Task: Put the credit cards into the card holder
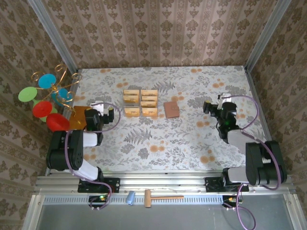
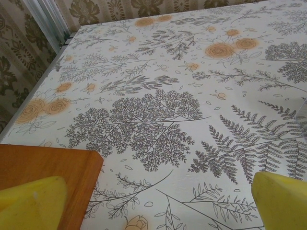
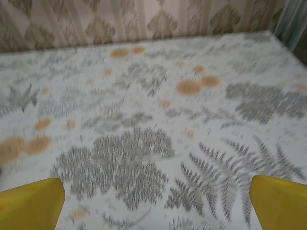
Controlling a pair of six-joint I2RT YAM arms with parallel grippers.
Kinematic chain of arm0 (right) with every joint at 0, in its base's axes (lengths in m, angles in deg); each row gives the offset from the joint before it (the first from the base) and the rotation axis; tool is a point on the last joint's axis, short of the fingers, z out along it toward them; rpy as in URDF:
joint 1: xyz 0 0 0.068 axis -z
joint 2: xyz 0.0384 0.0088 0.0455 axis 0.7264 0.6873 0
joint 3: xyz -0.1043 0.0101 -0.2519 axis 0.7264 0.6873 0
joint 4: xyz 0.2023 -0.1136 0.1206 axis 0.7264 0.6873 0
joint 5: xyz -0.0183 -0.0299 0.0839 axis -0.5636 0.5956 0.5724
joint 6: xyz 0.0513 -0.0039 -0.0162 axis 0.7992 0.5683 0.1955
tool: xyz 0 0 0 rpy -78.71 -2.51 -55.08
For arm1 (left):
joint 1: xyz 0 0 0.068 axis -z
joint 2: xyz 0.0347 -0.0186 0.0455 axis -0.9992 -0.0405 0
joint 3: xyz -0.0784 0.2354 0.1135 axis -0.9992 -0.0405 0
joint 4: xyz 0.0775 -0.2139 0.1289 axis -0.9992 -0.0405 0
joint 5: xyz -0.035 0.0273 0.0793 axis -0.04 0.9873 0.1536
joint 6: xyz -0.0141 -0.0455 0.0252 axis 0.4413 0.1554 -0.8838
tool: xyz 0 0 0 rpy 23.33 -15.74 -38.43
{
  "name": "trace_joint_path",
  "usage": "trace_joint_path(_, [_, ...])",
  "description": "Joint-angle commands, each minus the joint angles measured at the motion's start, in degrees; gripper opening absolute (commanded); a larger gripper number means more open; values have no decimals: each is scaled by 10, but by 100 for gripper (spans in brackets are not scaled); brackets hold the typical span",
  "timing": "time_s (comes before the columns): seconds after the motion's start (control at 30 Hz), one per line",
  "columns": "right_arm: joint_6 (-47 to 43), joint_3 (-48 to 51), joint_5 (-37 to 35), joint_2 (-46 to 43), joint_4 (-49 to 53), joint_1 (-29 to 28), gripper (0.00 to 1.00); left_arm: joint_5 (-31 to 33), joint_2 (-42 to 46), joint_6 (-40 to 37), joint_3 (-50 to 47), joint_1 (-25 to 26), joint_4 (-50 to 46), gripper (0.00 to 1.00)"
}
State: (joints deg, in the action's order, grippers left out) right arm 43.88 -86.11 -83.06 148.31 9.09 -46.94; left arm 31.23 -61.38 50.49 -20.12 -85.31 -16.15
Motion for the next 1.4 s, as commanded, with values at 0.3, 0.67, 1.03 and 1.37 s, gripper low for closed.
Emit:
trace_joint_path(0.3, [236,-165,-20,-64,361,9,100,52,126,39,96,27,-228,100])
trace_joint_path(0.67, [259,-173,195,-21,362,-19,84,40,168,158,207,109,-440,100])
trace_joint_path(1.03, [262,-336,192,207,436,-154,66,-9,130,202,253,152,-466,100])
trace_joint_path(1.37, [279,-414,211,317,444,-162,58,-24,133,199,246,160,-470,100])
